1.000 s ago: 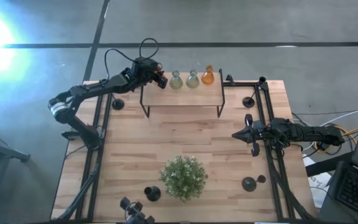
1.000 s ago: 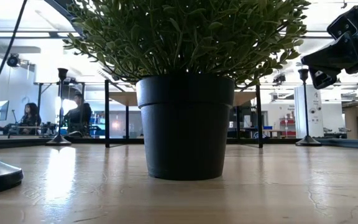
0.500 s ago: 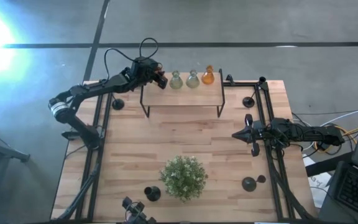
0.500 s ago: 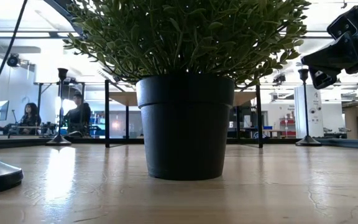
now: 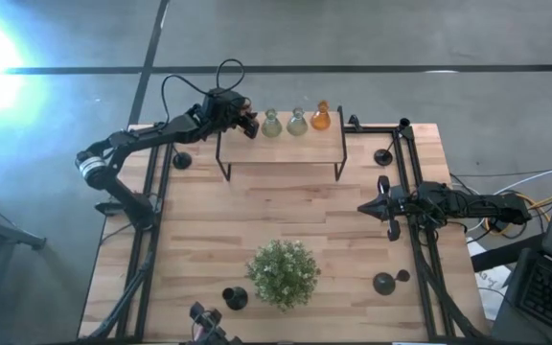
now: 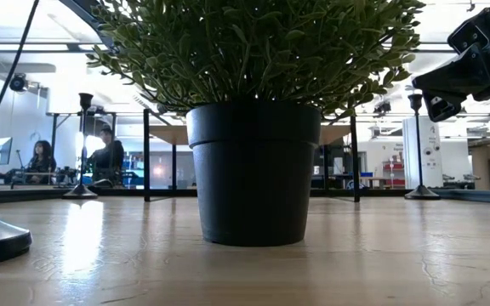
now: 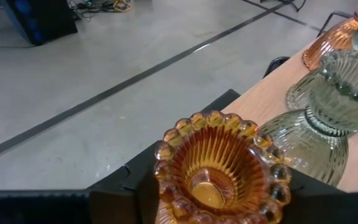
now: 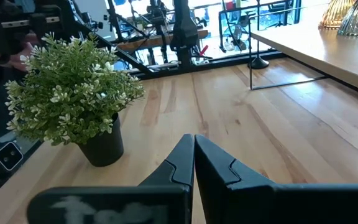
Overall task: Pick & Place candle stick holders
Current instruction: Put the orange glass candle holder on the shelf aligned with the other glass candle holder, then put the black candle holder on the shelf
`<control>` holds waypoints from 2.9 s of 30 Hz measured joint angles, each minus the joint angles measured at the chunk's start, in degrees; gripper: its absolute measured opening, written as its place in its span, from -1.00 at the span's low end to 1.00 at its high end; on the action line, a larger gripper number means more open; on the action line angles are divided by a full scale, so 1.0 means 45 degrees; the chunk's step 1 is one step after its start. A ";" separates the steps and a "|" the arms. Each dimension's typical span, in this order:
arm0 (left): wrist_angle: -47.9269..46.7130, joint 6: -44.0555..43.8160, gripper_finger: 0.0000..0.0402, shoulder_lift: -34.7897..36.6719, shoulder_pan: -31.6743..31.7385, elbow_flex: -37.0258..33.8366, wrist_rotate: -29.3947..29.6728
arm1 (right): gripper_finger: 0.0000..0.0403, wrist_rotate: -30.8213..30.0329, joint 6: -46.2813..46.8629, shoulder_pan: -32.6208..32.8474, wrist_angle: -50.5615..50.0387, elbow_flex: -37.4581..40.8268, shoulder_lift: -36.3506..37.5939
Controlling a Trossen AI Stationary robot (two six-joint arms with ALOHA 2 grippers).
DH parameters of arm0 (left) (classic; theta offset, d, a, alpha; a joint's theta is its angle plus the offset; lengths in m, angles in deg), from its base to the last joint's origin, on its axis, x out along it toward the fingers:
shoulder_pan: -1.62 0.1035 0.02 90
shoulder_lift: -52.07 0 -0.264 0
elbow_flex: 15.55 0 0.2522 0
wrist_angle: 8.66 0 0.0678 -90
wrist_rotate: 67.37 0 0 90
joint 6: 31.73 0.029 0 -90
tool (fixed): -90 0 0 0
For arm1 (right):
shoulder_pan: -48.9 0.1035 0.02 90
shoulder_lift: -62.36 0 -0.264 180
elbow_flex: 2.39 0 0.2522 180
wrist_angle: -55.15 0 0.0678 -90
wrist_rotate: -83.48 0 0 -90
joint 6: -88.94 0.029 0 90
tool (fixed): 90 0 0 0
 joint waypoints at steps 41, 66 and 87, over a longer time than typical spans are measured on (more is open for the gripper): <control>-0.4795 -0.0609 0.28 0.6231 -0.0023 0.0005 -0.4148 | -0.96 0.0000 0.0000 0.0004 0.0000 -0.0002 0.0000; -1.6041 -0.5064 0.18 1.0442 -0.0062 -0.0192 0.1763 | -0.96 0.0000 0.0000 0.0002 0.0000 0.0000 0.0000; -1.0067 -0.7731 0.18 0.8973 -0.0052 -0.5886 0.6003 | -0.96 -0.0002 0.0000 0.0002 -0.0002 -0.0002 0.0005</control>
